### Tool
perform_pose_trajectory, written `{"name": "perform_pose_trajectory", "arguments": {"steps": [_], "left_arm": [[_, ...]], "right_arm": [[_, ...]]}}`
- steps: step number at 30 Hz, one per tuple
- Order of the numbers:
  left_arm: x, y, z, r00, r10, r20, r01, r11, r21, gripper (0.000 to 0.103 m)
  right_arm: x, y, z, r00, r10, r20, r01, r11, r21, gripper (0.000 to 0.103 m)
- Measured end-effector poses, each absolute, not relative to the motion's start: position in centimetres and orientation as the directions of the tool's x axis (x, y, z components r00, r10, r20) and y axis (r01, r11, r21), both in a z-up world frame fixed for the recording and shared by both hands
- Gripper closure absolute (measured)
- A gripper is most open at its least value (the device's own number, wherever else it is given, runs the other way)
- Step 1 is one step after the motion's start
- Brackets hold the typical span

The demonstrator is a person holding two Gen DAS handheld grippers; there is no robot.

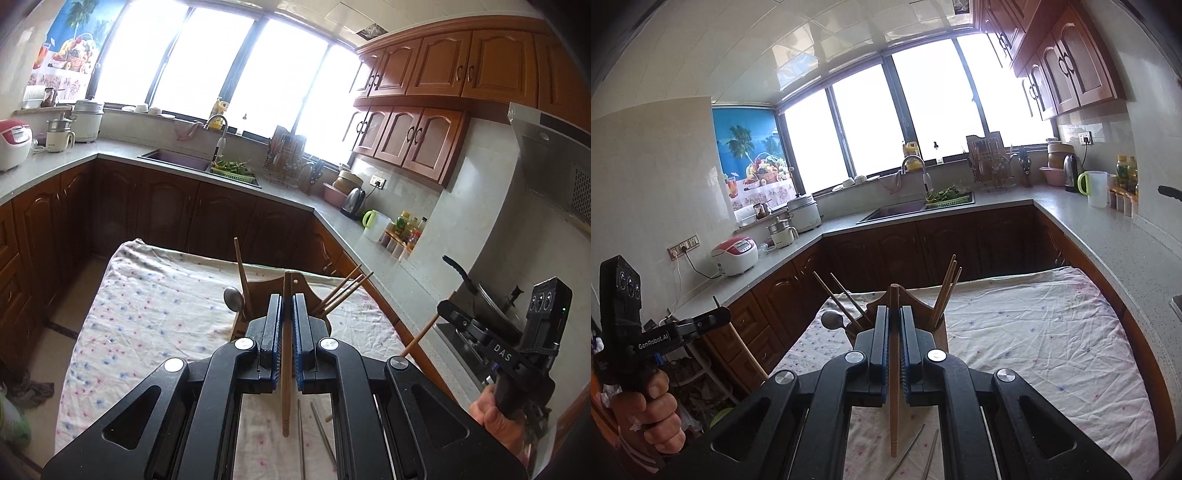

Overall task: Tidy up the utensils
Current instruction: 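Lift both held wooden chopsticks and carry them over the wooden holder, then lower both wooden chopsticks into the holder and open both tools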

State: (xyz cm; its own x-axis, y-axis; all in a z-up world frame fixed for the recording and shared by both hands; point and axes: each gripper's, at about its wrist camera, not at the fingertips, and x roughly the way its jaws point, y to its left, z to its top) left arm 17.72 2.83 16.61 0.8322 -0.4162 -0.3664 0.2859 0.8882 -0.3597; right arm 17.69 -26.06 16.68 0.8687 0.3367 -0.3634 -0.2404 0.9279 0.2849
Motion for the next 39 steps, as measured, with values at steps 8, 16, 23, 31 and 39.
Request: {"name": "perform_pose_trajectory", "arguments": {"steps": [8, 16, 23, 31, 39], "left_arm": [[20.4, 2.7, 19.5, 0.875, -0.391, -0.286, 0.286, 0.894, -0.345, 0.099], [23.6, 2.2, 21.3, 0.91, -0.347, -0.228, 0.266, 0.909, -0.321, 0.099], [27.4, 1.7, 20.4, 0.933, -0.293, -0.211, 0.216, 0.921, -0.323, 0.099], [30.7, 1.3, 16.1, 0.934, -0.256, -0.25, 0.158, 0.922, -0.353, 0.099], [31.6, 1.0, 12.0, 0.918, -0.256, -0.304, 0.133, 0.919, -0.372, 0.098]], "right_arm": [[20.3, -26.2, 19.4, 0.9, 0.324, -0.292, -0.243, 0.928, 0.281, 0.098], [23.6, -26.0, 21.0, 0.923, 0.301, -0.241, -0.231, 0.932, 0.279, 0.098], [26.2, -26.5, 20.1, 0.938, 0.258, -0.232, -0.191, 0.942, 0.276, 0.098], [27.8, -27.1, 17.0, 0.942, 0.234, -0.241, -0.157, 0.941, 0.299, 0.098], [28.4, -26.4, 13.5, 0.931, 0.231, -0.282, -0.137, 0.939, 0.315, 0.098]]}}
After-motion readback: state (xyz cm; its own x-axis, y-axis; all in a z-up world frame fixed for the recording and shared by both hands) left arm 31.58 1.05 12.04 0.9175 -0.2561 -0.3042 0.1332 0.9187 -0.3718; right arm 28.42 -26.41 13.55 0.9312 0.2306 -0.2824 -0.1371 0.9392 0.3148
